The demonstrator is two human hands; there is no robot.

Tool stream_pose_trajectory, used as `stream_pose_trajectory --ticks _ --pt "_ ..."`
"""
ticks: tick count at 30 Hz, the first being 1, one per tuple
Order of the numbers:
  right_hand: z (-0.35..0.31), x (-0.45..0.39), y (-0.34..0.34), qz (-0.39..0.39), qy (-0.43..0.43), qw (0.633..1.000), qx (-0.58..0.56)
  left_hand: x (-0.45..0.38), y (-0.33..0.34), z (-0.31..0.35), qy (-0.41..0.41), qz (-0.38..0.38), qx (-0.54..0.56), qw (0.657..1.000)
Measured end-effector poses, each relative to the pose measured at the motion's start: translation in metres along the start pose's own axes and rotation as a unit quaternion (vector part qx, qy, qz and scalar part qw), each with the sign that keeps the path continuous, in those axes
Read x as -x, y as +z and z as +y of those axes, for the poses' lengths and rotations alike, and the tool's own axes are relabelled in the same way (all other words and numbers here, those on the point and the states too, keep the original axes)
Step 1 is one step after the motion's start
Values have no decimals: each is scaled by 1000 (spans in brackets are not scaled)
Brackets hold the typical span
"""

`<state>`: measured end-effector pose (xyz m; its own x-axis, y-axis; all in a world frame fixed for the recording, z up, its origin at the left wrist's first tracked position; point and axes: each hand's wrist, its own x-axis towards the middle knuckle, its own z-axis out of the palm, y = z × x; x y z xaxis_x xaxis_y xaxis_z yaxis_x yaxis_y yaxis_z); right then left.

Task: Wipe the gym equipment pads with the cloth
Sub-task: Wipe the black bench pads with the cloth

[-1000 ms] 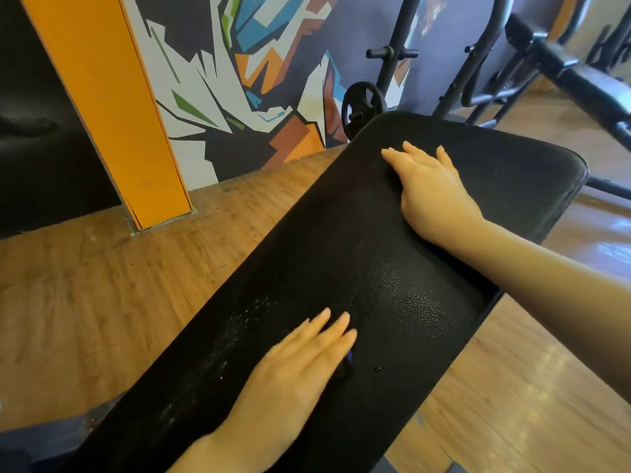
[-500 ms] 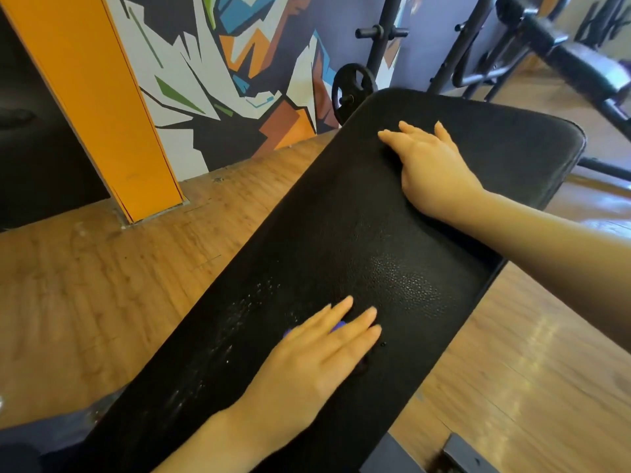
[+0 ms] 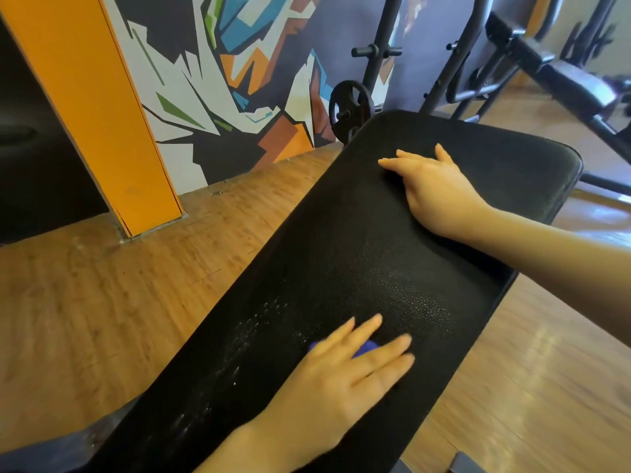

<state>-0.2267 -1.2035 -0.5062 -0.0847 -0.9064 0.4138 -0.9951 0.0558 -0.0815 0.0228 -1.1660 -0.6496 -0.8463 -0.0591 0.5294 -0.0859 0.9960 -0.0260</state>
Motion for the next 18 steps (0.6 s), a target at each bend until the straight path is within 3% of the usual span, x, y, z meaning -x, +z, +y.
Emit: stream_pose_trajectory --ticks 4,9,15,18 --pt "-3 -1 4 0 1 1000 15 -44 10 -23 -17 22 7 1000" --pt "2 -4 4 31 11 999 -9 -118 9 -62 -166 72 -18 983" --pt "5 -4 5 36 5 999 -40 -14 -4 -28 -82 11 -23 996" --pt "4 -4 7 35 -1 999 -29 -30 -5 -46 -98 6 -31 995"
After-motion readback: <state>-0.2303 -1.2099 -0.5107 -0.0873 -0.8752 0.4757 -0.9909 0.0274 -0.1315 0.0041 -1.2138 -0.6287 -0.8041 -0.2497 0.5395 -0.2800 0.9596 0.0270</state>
